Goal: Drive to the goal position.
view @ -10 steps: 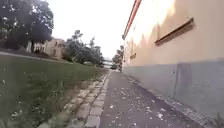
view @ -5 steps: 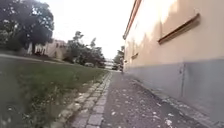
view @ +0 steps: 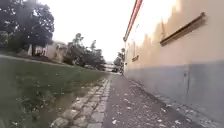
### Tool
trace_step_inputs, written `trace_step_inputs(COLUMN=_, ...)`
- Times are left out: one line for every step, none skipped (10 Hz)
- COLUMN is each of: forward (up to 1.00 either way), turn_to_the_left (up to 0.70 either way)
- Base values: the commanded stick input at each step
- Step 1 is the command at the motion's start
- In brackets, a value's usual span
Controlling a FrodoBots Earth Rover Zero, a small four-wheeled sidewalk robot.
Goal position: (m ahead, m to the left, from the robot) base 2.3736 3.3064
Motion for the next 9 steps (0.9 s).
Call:
trace_step_inputs(forward=0.44, turn_to_the_left=0.02)
trace_step_inputs(forward=0.44, turn_to_the_left=0.02)
trace_step_inputs(forward=0.44, turn_to_the_left=0.02)
trace_step_inputs(forward=0.44, turn_to_the_left=0.02)
trace_step_inputs(forward=0.44, turn_to_the_left=0.02)
trace_step_inputs(forward=0.44, turn_to_the_left=0.03)
trace_step_inputs(forward=0.44, turn_to_the_left=0.24)
trace_step_inputs(forward=0.44, turn_to_the_left=0.27)
trace_step_inputs(forward=0.44, turn_to_the_left=0.27)
